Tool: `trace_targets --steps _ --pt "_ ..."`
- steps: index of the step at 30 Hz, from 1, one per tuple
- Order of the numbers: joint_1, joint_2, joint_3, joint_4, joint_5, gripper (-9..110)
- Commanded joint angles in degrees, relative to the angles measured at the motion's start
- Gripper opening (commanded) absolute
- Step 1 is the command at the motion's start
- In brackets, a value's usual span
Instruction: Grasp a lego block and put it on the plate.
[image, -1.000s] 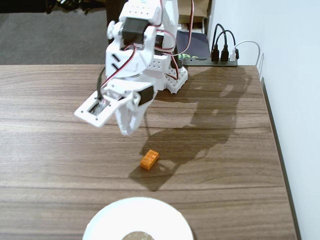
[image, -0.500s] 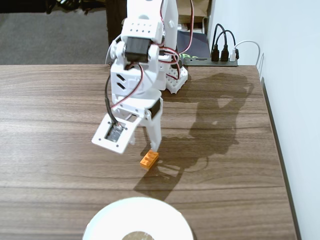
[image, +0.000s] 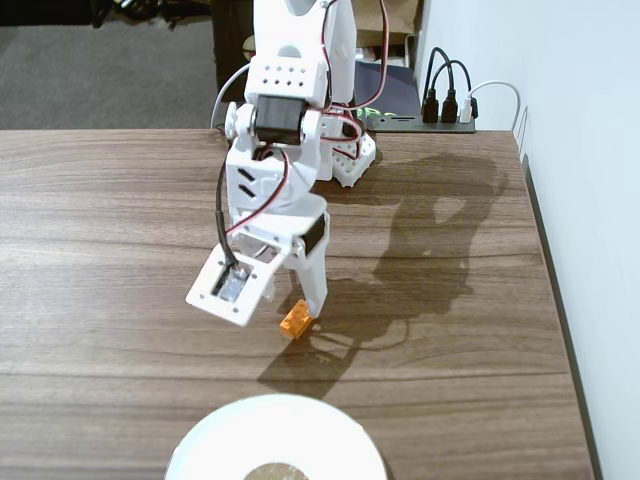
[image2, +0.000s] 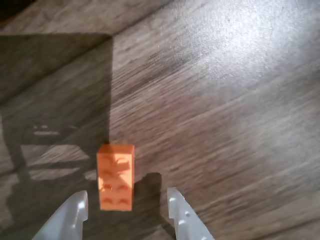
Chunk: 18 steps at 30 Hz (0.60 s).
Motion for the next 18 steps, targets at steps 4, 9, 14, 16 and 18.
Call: trace_targets --steps 4,9,14,16,18 --pt "-0.70 -1.23 -2.37 -2.20 0.62 20" --pt "-1.32 -2.11 -2.72 -3.08 0.97 20" --pt "-1.93 -3.08 -2.99 -3.78 1.41 20" --pt "-2.11 -3.43 -2.99 -3.96 1.49 20" --pt "-2.29 -3.87 -2.99 -4.22 1.49 20"
